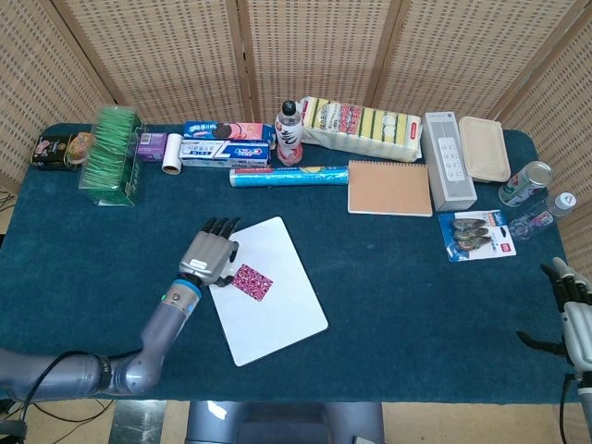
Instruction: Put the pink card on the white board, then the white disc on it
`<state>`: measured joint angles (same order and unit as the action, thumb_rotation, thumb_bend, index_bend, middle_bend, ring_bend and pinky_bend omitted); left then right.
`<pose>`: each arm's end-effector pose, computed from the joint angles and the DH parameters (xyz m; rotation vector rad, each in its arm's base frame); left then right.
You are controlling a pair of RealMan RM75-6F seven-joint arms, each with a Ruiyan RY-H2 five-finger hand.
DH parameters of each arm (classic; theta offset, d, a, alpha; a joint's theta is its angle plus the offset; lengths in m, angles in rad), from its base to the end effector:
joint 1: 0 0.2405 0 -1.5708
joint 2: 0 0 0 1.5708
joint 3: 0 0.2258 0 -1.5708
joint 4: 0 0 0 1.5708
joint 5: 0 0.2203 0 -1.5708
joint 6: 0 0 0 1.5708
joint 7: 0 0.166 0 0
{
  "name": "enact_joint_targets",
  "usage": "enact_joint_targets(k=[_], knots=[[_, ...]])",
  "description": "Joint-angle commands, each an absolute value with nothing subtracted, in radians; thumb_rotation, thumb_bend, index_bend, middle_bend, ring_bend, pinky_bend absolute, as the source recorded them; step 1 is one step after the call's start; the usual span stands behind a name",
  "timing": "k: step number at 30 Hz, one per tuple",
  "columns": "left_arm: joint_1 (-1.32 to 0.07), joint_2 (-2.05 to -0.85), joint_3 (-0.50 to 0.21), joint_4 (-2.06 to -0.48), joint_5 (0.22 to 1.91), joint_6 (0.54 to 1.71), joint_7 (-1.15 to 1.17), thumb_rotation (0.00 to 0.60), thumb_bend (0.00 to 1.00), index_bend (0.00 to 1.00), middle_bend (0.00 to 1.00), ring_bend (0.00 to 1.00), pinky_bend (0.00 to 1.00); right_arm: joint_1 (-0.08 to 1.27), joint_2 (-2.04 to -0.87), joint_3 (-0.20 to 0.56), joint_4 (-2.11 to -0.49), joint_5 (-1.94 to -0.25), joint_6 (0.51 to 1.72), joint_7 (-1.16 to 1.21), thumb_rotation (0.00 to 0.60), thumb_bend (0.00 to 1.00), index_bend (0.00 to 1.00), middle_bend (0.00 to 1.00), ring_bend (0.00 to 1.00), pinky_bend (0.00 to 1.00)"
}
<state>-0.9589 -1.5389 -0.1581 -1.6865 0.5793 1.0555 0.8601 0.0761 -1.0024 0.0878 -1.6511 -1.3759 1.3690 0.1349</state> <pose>-0.0796 0.3355 -0.0471 -1.9345 -0.8591 -0.6031 -0.3142 -0.2058 0.1655 1.2733 -1.0560 0.8520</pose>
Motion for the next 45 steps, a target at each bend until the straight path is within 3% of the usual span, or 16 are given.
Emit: enact_joint_targets(k=[1,18,20,23,30,37,40,45], knots=[[-1.001,-1.588,-0.166,-1.686,0.519,1.09,0.91,0.6,0.22,0.51,0.0,0.0,0.05,0.078,-1.001,0.088,-1.65,-1.373,1.363,0.139,0.6,0.0,0.03,0.0,0.0,0.0],[-1.059,-1.651,-0.171,-1.653,0.408,1.113,0.972,0.6,0.21,0.51,0.0,0.0,0.05,0.08,-0.994,0.09,-1.65,-1.369,1.357,0.156,0.6,0.0,0.03,0.0,0.0,0.0],[-1.063,-1.65,-0.167,-1.66,0.39,1.111,0.98,0.6,0.2,0.46,0.0,0.0,0.05,0.08,-0.993,0.09,-1.649,-1.368,1.357,0.157,0.6,0.0,0.03,0.0,0.0,0.0],[-1.07,-1.646,-0.172,-1.674,0.364,1.122,0.989,0.6,0.18,0.26,0.0,0.0,0.05,0.08,-0.993,0.091,-1.649,-1.366,1.355,0.158,0.6,0.0,0.03,0.0,0.0,0.0],[-1.066,-1.614,-0.182,-1.725,0.379,1.144,0.967,0.6,0.18,0.03,0.0,0.0,0.05,0.079,-0.991,0.091,-1.647,-1.368,1.359,0.161,0.6,0.0,0.03,0.0,0.0,0.0],[-0.955,-1.452,-0.123,-1.876,0.675,1.21,0.813,0.6,0.14,0.0,0.0,0.0,0.05,0.077,-0.993,0.091,-1.644,-1.374,1.367,0.16,0.6,0.0,0.03,0.0,0.0,0.0],[-0.845,-1.316,-0.058,-1.949,0.876,1.303,0.697,0.6,0.13,0.0,0.0,0.0,0.05,0.078,-0.999,0.087,-1.647,-1.379,1.367,0.142,0.6,0.0,0.03,0.0,0.0,0.0],[-0.666,-1.158,0.04,-1.936,1.101,1.436,0.474,0.6,0.12,0.0,0.0,0.0,0.05,0.075,-1.01,0.085,-1.656,-1.387,1.383,0.11,0.6,0.0,0.03,0.0,0.0,0.0]])
